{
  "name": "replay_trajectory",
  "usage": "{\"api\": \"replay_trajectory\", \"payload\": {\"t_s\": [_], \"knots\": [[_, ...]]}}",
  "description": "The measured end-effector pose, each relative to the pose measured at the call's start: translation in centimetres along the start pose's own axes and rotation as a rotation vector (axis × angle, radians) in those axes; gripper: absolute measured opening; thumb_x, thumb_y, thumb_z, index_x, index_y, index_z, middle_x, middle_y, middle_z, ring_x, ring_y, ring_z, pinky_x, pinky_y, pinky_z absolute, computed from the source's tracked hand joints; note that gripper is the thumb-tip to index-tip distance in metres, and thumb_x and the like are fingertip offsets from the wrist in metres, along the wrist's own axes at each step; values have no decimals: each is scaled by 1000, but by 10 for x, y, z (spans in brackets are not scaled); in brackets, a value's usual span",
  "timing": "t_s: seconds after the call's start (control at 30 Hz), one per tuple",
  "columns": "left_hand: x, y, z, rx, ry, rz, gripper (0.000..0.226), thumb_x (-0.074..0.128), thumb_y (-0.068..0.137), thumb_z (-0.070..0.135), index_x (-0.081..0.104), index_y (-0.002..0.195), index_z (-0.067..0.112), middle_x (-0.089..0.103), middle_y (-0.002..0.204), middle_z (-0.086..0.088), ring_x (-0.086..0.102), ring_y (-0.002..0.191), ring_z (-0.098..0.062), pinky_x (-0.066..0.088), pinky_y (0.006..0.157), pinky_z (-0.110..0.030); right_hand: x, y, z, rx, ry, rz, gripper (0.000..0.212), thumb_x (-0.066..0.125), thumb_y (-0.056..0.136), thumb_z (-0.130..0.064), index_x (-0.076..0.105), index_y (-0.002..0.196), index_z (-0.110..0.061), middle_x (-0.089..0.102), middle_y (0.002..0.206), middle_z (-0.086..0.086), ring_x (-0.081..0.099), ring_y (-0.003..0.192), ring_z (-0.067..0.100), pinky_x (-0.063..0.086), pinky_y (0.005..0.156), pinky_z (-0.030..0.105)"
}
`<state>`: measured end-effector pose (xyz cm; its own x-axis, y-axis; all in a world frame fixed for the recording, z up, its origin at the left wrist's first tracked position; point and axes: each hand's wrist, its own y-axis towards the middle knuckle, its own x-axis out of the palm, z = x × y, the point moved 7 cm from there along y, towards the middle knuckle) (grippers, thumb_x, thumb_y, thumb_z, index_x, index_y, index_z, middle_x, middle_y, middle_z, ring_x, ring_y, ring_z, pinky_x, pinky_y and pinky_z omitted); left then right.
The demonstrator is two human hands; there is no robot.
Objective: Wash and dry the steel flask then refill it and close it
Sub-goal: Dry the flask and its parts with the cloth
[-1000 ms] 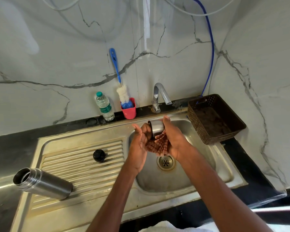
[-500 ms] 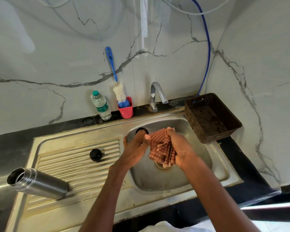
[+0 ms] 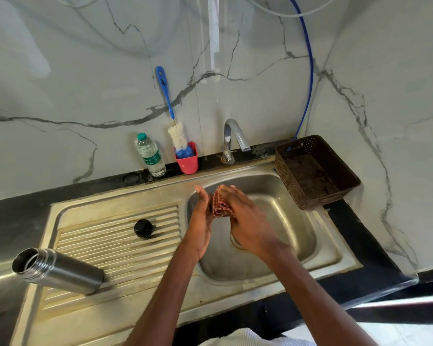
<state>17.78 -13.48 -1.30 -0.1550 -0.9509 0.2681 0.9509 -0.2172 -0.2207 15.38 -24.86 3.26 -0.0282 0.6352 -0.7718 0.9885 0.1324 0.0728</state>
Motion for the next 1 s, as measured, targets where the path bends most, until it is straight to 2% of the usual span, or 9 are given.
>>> {"api": "replay_trajectory", "payload": {"t_s": [0.13,0.23,0.33,0.4,0.47,0.57,0.7,0.9,1.0], "knots": [[8,-10,4,20,10,-36,79,52,79,89,77,121,26,70,137,-7,58,137,-17,32,122,-37,-20,15,15,186,110,-2,56,59,83,7,63,130,-24,69,109,-7,68,98,18,55,76,23],[13,-8,14,34,26,-44,84,49,76,93,77,121,28,72,132,-3,62,131,-14,41,116,-32,-16,9,1,57,-15,6,77,59,81,9,50,149,-24,55,148,-4,52,135,15,46,111,32],[10,-7,17,41,17,-48,93,53,76,92,71,130,19,73,132,-7,64,129,-19,47,111,-33,-8,-3,-11,11,-19,56,85,57,82,12,39,157,-22,39,160,-5,35,148,10,32,119,25],[9,-10,12,30,-15,-74,97,56,78,89,67,135,11,69,137,-12,59,136,-24,37,121,-42,-16,1,-2,130,134,51,72,57,83,13,55,145,-22,64,134,-2,60,116,3,44,99,7],[8,-14,11,30,-43,-73,99,55,83,84,60,140,4,64,143,-17,52,143,-27,25,127,-49,-20,9,13,331,385,-42,45,53,91,7,69,120,-22,75,89,-1,71,72,10,62,69,24],[5,-14,16,29,-124,-51,111,60,85,81,46,145,-11,51,148,-34,42,147,-44,22,128,-58,-20,6,23,601,770,-74,36,45,93,9,70,100,-16,72,66,6,70,61,23,61,56,39],[7,-10,29,31,-96,-28,103,60,78,87,59,134,2,62,140,-27,55,136,-41,42,113,-51,-1,-8,0,640,997,-29,34,43,88,12,64,99,-13,67,70,7,62,56,19,50,49,31],[6,-8,29,111,21,-61,99,48,83,89,61,140,9,65,141,-17,56,139,-30,35,122,-49,3,5,1,296,438,137,92,42,81,20,30,161,-25,62,139,-2,64,122,18,55,96,29],[7,-13,26,76,-42,-92,112,55,78,90,54,146,1,64,142,-17,55,140,-28,36,122,-40,0,7,14,386,573,148,87,36,81,17,43,152,-31,73,110,6,73,87,25,63,74,48]]}}
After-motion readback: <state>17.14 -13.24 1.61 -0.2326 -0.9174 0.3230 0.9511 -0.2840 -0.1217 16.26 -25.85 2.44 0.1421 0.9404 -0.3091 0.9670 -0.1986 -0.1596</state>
